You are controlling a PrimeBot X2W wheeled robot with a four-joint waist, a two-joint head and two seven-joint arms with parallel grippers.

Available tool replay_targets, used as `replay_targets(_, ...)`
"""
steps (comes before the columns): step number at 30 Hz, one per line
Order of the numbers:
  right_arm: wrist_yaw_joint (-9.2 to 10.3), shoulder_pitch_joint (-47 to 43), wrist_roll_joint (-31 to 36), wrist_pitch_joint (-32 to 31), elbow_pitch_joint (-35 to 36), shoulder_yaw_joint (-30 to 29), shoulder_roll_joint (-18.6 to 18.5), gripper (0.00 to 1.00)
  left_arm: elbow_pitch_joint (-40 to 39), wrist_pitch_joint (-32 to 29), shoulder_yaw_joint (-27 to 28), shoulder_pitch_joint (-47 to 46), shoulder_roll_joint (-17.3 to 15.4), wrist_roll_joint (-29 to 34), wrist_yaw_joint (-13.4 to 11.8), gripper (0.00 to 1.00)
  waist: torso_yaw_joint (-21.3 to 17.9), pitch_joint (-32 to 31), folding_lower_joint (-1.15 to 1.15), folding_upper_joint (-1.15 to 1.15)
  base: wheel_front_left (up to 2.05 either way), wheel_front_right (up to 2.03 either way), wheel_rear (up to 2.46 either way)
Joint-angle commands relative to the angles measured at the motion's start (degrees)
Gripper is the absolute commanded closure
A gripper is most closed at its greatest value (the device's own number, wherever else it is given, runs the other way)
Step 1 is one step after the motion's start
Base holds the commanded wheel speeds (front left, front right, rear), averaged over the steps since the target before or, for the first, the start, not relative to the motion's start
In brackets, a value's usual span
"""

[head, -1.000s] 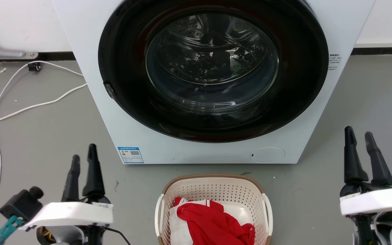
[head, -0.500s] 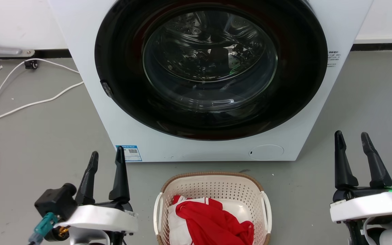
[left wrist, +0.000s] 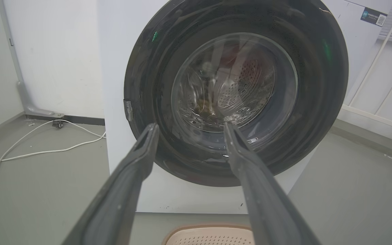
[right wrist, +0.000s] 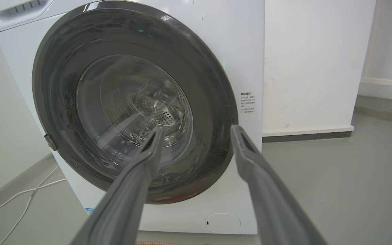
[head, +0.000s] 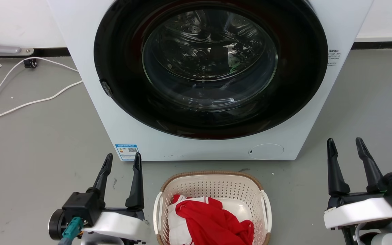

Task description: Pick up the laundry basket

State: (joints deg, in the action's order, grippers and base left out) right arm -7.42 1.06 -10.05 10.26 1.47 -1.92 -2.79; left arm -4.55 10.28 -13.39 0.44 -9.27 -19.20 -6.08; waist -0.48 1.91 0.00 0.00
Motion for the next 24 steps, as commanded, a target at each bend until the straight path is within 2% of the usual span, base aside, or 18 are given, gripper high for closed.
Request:
replay_targets(1, -0.10, -0.18, 1.27, 0.45, 0.27, 0.13, -0.16, 0.00, -0.32, 0.47, -0.28, -0.48, -0.51, 1.01, -0.26, 0.00, -0.02, 0.00, 0.00, 0.00, 0.00, 0.00, 0.00)
replay_targets(15, -0.06, -0.55, 7.40, 2.19, -3.82, 0.75, -0.15, 0.00, 4.06, 2.20, -2.77, 0.45, -1.11, 6.52, 0.19, 0.00, -0.38, 0.03, 0.00, 0.00, 0.00, 0.00, 0.00)
replay_targets(24, -0.06, -0.79, 7.33, 3.22, -4.42, 1.24, -0.16, 0.00, 4.35, 3.24, -0.41, 1.42, 1.35, 7.55, 2.58, 0.00, -0.32, 0.21, 0.00, 0.00, 0.00, 0.00, 0.00)
